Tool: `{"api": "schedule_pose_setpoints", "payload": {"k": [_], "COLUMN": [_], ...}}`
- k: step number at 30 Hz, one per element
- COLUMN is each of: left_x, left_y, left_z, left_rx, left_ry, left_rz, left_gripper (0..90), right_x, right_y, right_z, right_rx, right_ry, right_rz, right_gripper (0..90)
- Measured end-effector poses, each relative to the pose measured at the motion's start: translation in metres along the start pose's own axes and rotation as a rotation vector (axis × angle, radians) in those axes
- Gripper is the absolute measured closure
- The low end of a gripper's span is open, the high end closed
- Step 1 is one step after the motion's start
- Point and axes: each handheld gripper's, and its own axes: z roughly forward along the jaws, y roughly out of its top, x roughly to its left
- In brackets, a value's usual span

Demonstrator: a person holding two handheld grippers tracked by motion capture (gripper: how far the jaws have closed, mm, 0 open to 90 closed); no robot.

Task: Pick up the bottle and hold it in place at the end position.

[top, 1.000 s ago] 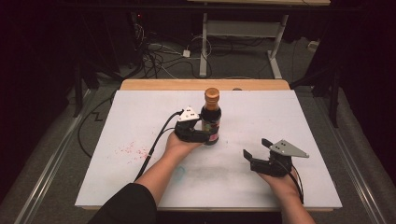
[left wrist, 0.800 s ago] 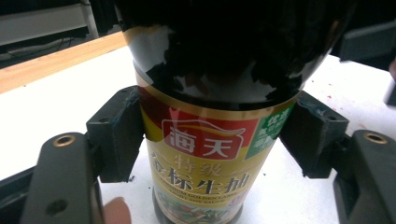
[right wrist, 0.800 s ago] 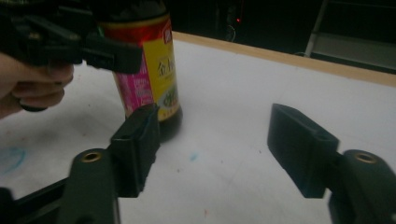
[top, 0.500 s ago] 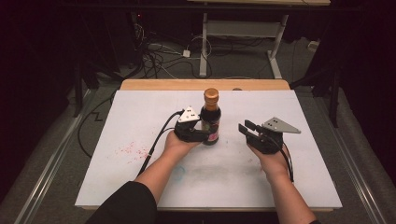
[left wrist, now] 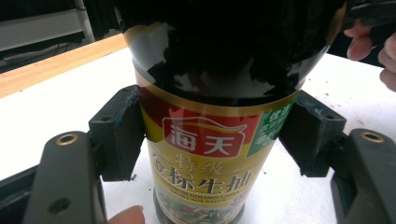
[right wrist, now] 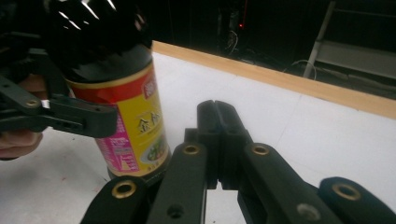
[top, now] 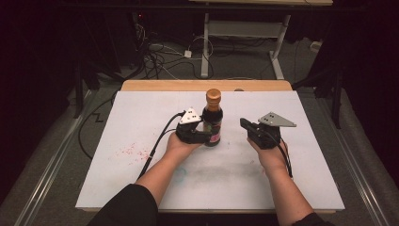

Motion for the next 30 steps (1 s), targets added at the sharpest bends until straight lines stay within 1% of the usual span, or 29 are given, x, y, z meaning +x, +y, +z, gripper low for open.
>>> {"api": "schedule_pose_setpoints", "payload": {"k": [2,4,5,8,13,14,18,20,24,25,26,30], "left_x": [0.0,0.0,0.0,0.0,0.0,0.0,0.001,0.001,0.001,0.001,0.001,0.001], "left_y": [0.0,0.0,0.0,-0.001,-0.001,-0.001,-0.001,-0.001,-0.001,-0.001,-0.001,-0.001], "left_z": [0.0,0.0,0.0,0.0,0.0,0.0,0.0,0.0,0.0,0.0,0.0,0.0], "left_rx": [0.001,0.001,-0.002,-0.005,-0.006,-0.006,-0.011,-0.011,-0.011,-0.01,-0.01,-0.009], "left_ry": [0.001,0.002,0.003,0.004,0.003,0.003,0.0,-0.001,0.0,-0.001,-0.001,-0.001], "left_rz": [0.0,0.001,0.0,-0.001,-0.005,-0.005,-0.007,-0.006,-0.008,-0.01,-0.01,-0.014], "left_gripper": [28.0,28.1,28.1,28.0,28.0,28.0,28.0,28.0,27.9,27.9,27.9,27.8], "right_x": [0.003,0.006,0.007,0.009,0.011,0.011,0.013,0.014,0.015,0.016,0.016,0.019], "right_y": [0.003,0.006,0.007,0.01,0.013,0.013,0.017,0.019,0.023,0.023,0.024,0.028], "right_z": [-0.001,-0.003,-0.003,-0.003,-0.001,0.0,0.001,0.0,0.001,0.0,0.0,0.0], "right_rx": [-0.006,-0.027,-0.03,-0.038,-0.029,-0.027,-0.02,-0.026,-0.026,-0.023,-0.027,-0.03], "right_ry": [0.005,0.023,0.025,0.039,0.047,0.052,0.056,0.055,0.069,0.069,0.07,0.073], "right_rz": [-0.01,-0.028,-0.035,-0.037,-0.031,-0.023,-0.027,-0.03,-0.038,-0.033,-0.04,-0.039], "right_gripper": [90.0,90.0,90.0,90.0,90.0,90.0,90.0,90.0,90.0,90.0,90.0,90.0]}}
